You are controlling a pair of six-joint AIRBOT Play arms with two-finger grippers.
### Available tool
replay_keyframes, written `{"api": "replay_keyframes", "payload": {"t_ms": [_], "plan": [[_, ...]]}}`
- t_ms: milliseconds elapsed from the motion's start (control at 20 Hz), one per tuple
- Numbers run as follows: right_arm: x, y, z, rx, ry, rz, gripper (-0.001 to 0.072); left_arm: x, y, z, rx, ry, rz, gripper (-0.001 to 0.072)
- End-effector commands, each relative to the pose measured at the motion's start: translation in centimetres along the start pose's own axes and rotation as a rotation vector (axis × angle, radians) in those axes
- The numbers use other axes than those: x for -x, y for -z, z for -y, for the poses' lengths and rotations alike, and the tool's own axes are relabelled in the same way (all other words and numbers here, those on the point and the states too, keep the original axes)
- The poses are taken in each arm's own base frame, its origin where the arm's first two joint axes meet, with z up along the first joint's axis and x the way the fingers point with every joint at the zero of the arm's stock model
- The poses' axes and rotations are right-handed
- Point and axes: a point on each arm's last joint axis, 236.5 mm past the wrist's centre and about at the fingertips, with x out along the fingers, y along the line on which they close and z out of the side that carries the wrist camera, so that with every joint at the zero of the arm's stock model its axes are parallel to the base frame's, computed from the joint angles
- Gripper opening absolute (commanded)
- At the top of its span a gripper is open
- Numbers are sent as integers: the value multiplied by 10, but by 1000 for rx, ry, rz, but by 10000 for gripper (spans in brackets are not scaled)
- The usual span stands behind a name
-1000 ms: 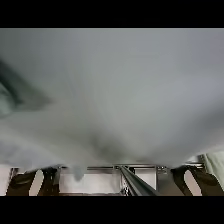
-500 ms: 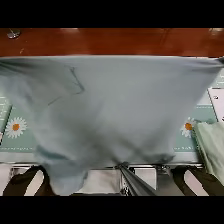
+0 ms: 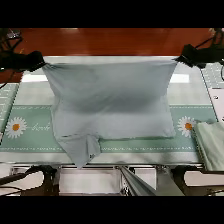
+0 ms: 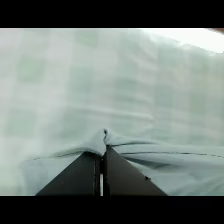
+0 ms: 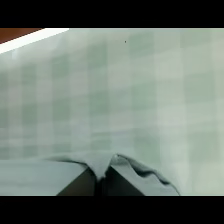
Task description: Fold the shirts.
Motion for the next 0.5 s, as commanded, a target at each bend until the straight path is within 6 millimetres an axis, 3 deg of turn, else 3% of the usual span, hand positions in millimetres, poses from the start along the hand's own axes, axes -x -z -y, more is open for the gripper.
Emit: {"api": "replay_keyframes", "payload": {"t_ms": [0, 100, 200, 350, 450], "plan": [[-66, -11, 9, -112, -31, -44, 21, -59, 11, 4, 112, 72, -84, 40], [-76, -8, 12, -130, -37, -86, 21, -73, 32, 4, 142, 88, -165, 40], [-71, -1, 13, -130, -38, -125, 22, -70, 46, 3, 137, 92, -227, 40], [-36, 27, 10, -31, -56, -262, 22, -30, 61, 3, 14, 133, -323, 41], [-14, 58, 26, 59, 4, -406, 22, -7, 77, 0, 2, 153, -409, 41]]}}
